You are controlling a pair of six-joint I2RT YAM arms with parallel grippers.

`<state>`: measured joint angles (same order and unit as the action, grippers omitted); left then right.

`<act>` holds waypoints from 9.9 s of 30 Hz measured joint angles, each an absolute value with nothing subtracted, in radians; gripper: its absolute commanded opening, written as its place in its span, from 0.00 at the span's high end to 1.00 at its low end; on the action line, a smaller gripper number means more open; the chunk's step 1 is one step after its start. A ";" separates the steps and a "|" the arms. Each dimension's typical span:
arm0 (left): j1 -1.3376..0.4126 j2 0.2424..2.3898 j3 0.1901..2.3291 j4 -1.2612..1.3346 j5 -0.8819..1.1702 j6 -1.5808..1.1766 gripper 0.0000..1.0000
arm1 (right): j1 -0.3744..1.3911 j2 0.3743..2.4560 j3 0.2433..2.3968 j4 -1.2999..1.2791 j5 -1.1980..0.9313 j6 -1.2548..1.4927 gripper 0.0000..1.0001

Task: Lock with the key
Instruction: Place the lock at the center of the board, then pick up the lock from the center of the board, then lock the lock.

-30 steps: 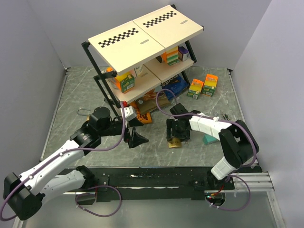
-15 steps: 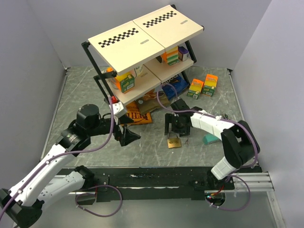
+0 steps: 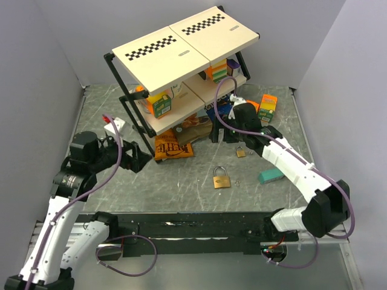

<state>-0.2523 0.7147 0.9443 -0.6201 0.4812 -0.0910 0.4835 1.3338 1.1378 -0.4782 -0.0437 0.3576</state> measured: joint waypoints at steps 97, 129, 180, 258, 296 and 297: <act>-0.351 1.090 1.016 -0.960 0.770 1.160 0.99 | 0.381 1.075 0.958 -0.509 -0.775 0.187 0.01; -0.993 1.175 1.110 -0.529 0.341 0.564 0.99 | 0.519 1.169 0.871 -0.306 -1.013 0.377 0.05; -0.673 1.007 1.145 -0.682 0.683 0.484 0.21 | 0.467 1.028 0.974 -0.548 -1.046 0.006 1.00; -0.760 1.096 1.178 -0.830 0.733 0.499 0.99 | 0.749 1.020 1.081 -0.445 -0.863 -0.225 1.00; -0.800 1.057 1.108 -0.660 0.668 0.430 0.99 | 0.724 0.995 1.054 -0.300 -0.896 -0.221 0.63; -0.800 1.057 1.107 -0.663 0.663 0.440 0.99 | 0.714 0.995 1.059 -0.324 -0.901 -0.234 0.55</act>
<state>-0.8001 1.0569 1.1072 -0.6628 0.6632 0.4404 0.7136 0.9947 1.0592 -0.3241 -0.9009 -0.2337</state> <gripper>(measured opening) 0.118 0.286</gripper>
